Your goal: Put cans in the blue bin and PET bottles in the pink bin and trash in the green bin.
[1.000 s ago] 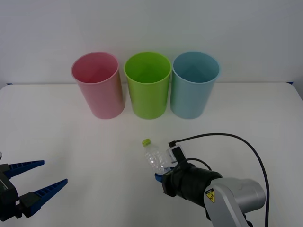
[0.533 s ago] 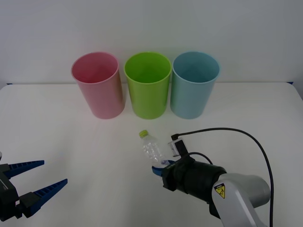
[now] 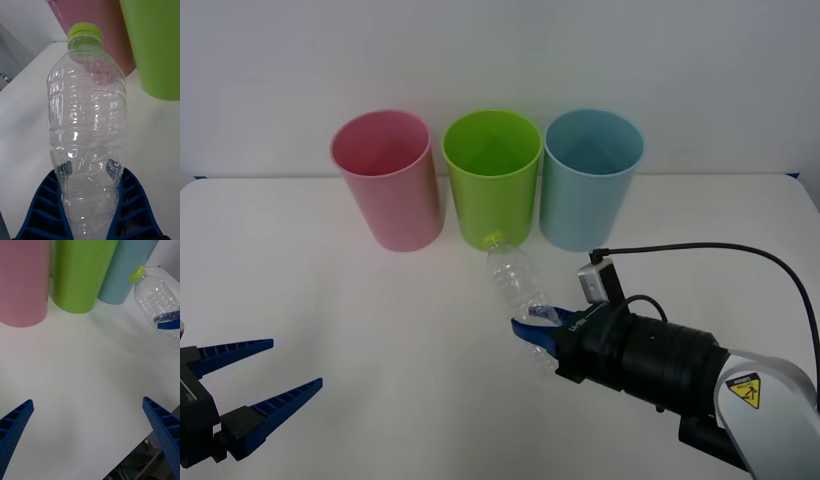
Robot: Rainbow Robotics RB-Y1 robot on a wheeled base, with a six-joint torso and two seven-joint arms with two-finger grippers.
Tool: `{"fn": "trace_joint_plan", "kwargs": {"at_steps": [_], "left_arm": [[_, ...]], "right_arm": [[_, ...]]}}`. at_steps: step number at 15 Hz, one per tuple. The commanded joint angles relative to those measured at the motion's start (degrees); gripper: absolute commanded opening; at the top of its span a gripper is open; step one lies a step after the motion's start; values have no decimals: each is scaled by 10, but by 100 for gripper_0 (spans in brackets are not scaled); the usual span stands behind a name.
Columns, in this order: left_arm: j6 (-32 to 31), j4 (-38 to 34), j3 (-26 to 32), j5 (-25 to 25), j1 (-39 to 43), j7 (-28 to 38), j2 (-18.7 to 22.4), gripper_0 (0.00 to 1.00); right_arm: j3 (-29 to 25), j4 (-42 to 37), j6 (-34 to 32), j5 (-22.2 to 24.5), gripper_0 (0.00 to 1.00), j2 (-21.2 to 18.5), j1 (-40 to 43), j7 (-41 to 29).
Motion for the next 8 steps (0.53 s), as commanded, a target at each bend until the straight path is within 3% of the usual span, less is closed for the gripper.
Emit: {"fn": "trace_joint_plan", "kwargs": {"at_steps": [1,5,8], "left_arm": [[0,0,0,0,0,0,0,100],[0,0,0,0,0,0,0,100],[0,0,0,0,0,0,0,100]], "right_arm": [[-29,-9,11,-121,0,-40,0,48],[-62,-8,5,-272,0,-70,0,124],[-102,-2,-34,-357,0,-73,-7,166]]}}
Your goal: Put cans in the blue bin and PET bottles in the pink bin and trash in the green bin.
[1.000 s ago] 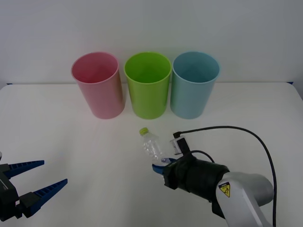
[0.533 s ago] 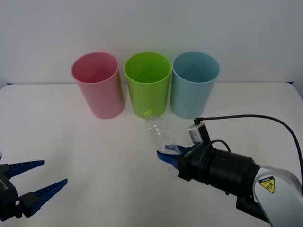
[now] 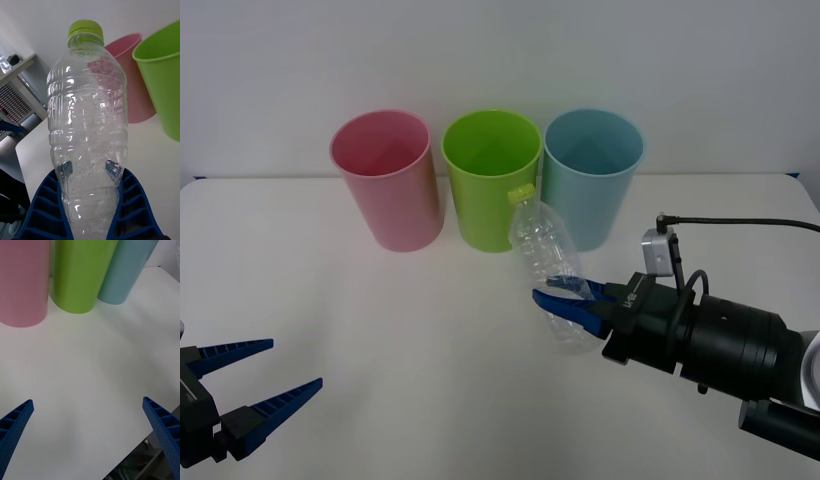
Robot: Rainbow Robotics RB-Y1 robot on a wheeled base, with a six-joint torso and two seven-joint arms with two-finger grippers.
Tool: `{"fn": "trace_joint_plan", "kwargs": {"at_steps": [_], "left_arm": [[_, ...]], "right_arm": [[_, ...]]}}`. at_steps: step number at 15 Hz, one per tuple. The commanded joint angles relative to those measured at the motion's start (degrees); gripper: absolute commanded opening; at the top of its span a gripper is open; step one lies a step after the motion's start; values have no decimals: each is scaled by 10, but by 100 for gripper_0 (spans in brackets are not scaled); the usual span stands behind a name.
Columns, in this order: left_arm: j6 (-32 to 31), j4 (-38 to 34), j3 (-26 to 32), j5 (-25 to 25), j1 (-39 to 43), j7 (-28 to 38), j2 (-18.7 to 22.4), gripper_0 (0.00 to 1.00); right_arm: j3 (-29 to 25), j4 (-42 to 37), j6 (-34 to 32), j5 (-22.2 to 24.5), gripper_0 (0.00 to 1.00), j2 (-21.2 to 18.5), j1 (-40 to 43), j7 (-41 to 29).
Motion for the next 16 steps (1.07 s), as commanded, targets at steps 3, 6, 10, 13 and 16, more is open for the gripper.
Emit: {"fn": "trace_joint_plan", "kwargs": {"at_steps": [3,6,10,13,16], "left_arm": [[0,0,0,0,0,0,0,100],[0,0,0,0,0,0,0,100],[0,0,0,0,0,0,0,100],[0,0,0,0,0,0,0,100],[0,0,0,0,0,0,0,100]], "right_arm": [[-45,51,-83,-132,0,21,-50,90],[-41,78,-92,-142,0,48,-109,101],[-28,129,-88,-138,0,93,-208,105],[11,154,-23,-117,0,107,-275,94],[70,174,74,-117,0,107,-331,81]]}}
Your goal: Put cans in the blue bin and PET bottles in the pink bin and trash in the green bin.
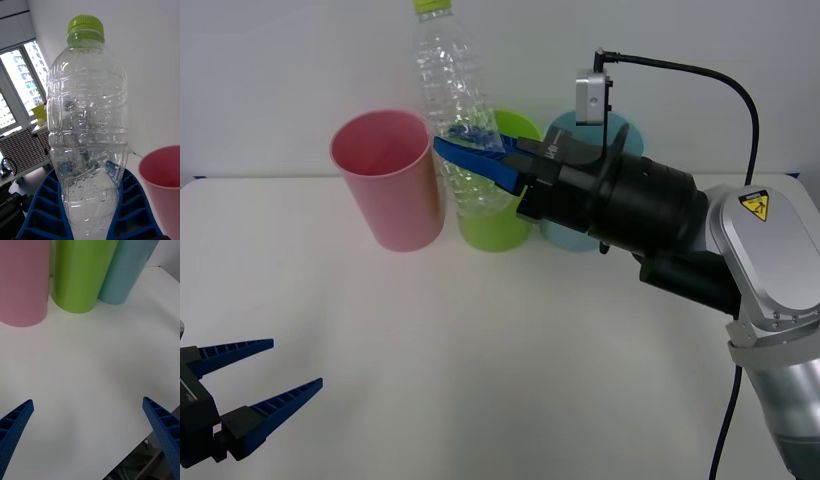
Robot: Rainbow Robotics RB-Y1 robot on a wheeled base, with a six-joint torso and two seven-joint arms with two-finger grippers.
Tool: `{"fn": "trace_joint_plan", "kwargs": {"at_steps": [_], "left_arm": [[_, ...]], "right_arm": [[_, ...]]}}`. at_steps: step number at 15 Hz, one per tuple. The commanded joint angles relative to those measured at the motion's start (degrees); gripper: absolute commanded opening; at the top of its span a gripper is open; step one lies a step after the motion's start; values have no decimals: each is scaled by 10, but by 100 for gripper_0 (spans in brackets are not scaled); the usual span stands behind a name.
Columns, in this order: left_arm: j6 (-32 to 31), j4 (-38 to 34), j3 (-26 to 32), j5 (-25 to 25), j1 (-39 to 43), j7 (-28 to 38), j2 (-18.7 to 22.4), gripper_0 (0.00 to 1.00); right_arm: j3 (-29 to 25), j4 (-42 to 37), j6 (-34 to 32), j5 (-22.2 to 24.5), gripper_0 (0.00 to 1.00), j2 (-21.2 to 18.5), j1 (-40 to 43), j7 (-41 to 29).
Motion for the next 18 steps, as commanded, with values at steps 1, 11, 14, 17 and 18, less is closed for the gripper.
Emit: {"fn": "trace_joint_plan", "kwargs": {"at_steps": [1,11,14,17,18], "left_arm": [[0,0,0,0,0,0,0,100],[0,0,0,0,0,0,0,100],[0,0,0,0,0,0,0,100],[0,0,0,0,0,0,0,100],[0,0,0,0,0,0,0,100]], "right_arm": [[52,25,89,0,0,0,-54,-10],[138,223,263,22,0,54,-263,-20],[141,309,278,50,0,74,-324,-24],[142,400,285,84,0,99,-386,-32],[142,429,288,100,0,107,-406,-36]]}}
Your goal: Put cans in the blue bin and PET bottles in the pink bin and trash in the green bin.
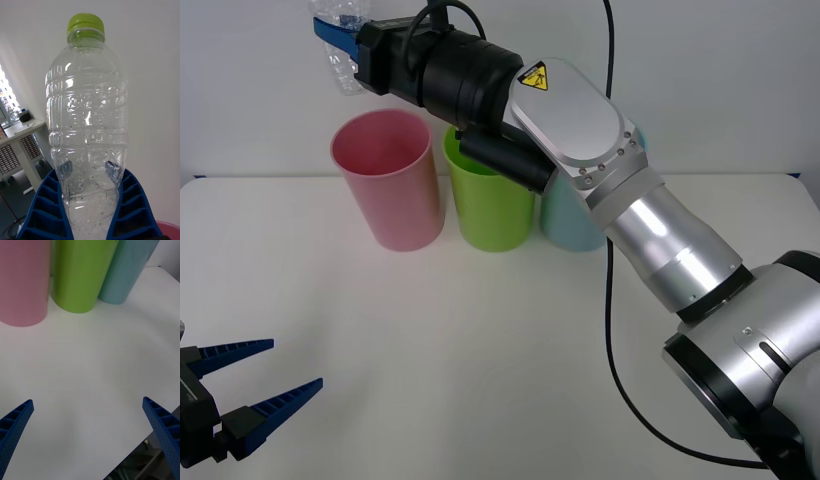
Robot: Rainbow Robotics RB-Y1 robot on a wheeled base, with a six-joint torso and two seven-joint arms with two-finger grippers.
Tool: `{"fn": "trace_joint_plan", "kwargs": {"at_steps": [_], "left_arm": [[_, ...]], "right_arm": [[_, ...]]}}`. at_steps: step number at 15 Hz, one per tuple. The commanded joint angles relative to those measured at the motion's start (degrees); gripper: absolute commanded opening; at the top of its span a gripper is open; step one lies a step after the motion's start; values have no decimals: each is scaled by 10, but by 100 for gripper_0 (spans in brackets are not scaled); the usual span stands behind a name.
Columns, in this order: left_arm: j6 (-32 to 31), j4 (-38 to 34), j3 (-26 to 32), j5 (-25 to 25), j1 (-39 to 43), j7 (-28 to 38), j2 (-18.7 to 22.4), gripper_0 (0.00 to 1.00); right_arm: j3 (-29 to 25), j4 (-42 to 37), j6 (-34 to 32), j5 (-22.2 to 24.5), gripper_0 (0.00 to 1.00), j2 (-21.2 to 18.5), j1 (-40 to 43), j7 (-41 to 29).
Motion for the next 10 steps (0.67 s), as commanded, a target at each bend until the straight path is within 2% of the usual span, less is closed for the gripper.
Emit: {"fn": "trace_joint_plan", "kwargs": {"at_steps": [1,2,5,10], "left_arm": [[0,0,0,0,0,0,0,100],[0,0,0,0,0,0,0,100],[0,0,0,0,0,0,0,100],[0,0,0,0,0,0,0,100]], "right_arm": [[0,76,3,28,0,21,-53,-11],[1,97,4,34,0,28,-67,-12],[2,172,6,99,0,45,-105,-26],[3,236,18,194,0,74,-111,-47]]}}
